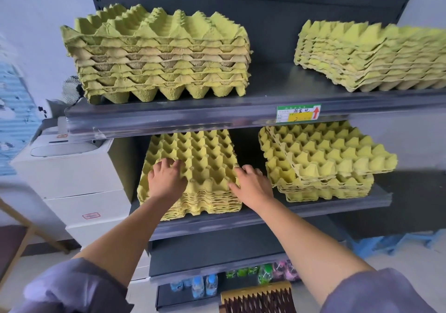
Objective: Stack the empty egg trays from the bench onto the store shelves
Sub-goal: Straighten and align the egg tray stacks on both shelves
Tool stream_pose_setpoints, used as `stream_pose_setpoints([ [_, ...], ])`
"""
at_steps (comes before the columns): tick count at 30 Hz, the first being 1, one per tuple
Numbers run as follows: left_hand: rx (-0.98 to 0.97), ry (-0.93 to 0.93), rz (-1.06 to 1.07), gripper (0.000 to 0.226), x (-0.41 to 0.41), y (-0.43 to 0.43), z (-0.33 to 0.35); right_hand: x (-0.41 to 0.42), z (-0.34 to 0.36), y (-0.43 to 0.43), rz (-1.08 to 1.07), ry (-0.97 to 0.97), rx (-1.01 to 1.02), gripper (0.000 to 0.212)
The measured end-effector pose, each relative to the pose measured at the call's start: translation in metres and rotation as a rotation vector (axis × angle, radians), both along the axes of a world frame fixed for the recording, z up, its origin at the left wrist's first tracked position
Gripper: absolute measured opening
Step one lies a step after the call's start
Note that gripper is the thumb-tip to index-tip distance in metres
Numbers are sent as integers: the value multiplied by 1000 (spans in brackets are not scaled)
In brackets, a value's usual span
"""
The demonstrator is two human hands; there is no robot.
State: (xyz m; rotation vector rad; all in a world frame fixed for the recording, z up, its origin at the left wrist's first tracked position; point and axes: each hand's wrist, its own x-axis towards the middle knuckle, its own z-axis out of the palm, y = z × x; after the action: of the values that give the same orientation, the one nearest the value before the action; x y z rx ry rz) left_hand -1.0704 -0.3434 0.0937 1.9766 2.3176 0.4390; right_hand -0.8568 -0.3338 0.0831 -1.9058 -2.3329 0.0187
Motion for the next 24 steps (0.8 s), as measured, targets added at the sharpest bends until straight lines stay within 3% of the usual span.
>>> stream_pose_setpoints([
  [6,45,103,-47,47,42,-14,25,27,35,-11,121,53,110,43],
  [10,93,73,-108,45,109,-28,36,81,53,-26,197,70,161,40],
  [17,149,54,-331,40,247,-46,43,207,64,-42,174,61,201,36],
  [24,123,125,-413,42,309,-40,42,292,54,-35,104,82,180,36],
])
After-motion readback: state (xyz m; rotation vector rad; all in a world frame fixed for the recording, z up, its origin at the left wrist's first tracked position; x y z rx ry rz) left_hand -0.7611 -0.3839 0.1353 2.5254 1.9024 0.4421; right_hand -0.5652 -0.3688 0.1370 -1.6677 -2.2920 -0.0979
